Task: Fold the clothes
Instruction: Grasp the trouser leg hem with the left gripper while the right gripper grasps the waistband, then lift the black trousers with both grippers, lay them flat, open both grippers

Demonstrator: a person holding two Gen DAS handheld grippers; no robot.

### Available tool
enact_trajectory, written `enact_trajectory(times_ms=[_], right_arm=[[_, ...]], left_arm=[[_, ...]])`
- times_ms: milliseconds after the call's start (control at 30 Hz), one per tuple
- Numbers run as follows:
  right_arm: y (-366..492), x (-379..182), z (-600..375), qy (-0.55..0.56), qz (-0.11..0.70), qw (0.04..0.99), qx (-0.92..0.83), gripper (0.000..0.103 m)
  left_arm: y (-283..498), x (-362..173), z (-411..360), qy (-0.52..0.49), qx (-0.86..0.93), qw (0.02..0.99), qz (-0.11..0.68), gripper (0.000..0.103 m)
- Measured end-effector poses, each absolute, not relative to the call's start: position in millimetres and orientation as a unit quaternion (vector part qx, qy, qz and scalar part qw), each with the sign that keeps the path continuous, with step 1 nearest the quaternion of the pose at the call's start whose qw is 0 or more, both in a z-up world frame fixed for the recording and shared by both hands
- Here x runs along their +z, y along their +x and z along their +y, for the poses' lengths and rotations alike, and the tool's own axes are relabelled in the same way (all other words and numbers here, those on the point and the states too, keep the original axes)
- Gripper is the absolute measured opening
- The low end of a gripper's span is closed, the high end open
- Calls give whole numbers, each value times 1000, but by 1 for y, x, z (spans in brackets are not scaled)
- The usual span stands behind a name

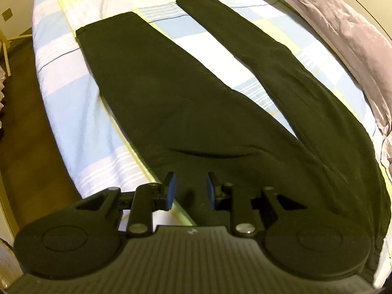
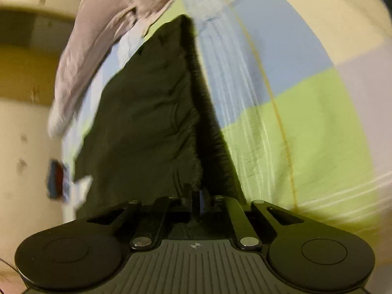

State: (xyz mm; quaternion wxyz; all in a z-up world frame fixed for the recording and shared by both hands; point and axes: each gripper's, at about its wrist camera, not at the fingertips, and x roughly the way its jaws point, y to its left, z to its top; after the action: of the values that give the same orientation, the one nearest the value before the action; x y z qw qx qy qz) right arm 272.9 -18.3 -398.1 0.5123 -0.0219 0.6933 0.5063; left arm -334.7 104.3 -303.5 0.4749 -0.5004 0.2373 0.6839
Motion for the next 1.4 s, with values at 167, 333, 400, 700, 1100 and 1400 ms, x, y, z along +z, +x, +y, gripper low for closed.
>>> enact_trajectory(times_ms=[167,333,400,700,1100,1400], right_arm=[[274,-402,-28,-40,696,525,488,6],[268,-377,-51,-9,695,553,459,69],[267,-371,-74,34,707,569,420,72],[245,-387,-112,188,720,579,333,72],[227,-378,-125,202,672,636,323,12],[192,-397,-162,226,662,639,320,11]], left_arm=[[-352,-313,103,-509,692,450,243,22],[-401,-318,116,-524,714,421,196,31],[-423,-320,123,-531,723,407,173,34],[-510,-339,162,-545,746,368,100,36],[-559,-303,176,-476,646,594,-55,4],[-605,-368,141,-517,687,504,83,5]])
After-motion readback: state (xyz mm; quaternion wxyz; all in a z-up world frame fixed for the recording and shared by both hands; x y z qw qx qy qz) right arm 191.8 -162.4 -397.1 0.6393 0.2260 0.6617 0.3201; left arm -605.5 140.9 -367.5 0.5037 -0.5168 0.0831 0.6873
